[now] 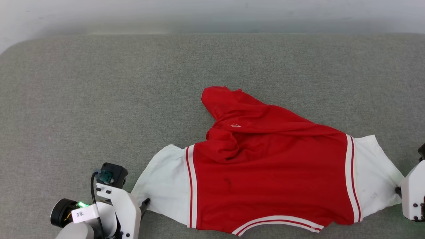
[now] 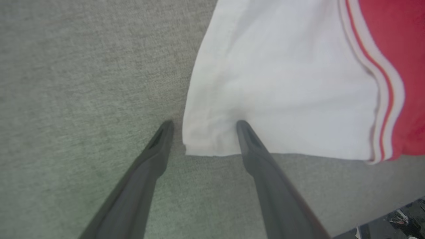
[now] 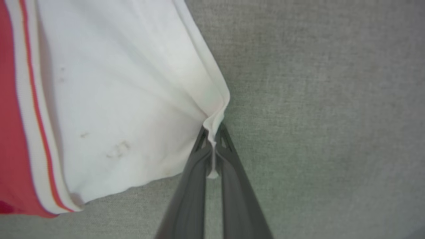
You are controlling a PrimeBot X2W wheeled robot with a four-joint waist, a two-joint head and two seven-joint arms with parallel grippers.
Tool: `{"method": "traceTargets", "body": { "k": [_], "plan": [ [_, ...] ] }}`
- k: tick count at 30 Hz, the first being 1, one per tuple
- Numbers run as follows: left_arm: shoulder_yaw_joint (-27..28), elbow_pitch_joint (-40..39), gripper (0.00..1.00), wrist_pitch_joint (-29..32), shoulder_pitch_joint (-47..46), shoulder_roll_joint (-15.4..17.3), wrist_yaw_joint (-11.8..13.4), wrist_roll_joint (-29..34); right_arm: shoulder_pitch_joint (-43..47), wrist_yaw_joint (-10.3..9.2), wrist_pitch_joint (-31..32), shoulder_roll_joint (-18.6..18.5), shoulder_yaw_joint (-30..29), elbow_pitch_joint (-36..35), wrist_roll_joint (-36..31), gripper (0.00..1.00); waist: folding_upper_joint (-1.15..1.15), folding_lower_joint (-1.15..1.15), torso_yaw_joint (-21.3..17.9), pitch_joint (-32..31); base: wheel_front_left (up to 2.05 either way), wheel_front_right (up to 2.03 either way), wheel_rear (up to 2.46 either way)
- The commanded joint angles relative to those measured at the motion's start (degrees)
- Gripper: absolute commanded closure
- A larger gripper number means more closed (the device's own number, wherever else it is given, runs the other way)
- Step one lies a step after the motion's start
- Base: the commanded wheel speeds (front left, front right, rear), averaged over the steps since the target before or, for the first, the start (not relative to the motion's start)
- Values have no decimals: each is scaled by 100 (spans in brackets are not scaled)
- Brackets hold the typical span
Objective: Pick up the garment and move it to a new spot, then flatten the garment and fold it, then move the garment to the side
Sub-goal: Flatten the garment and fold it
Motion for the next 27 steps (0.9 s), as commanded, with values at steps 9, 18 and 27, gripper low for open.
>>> {"method": "traceTargets", "body": {
  "k": [9, 18, 27],
  "plan": [
    [-69, -132, 100, 84, 116, -173, -69, -295, 31, -3, -103, 18, 123, 22, 101, 100, 0, 0, 25, -90, 0, 0, 0],
    [470, -1261, 100, -224, 484, 174, 237, -358, 123, -4, -367, -288, 209, -317, 221, 100, 0, 0, -6, -621, 0, 0, 0],
    [1054, -2638, 100, -283, 831, 547, 559, -418, -158, -5, -294, -444, -32, -1322, 561, 100, 0, 0, -122, -1182, 0, 0, 0]
  ]
}}
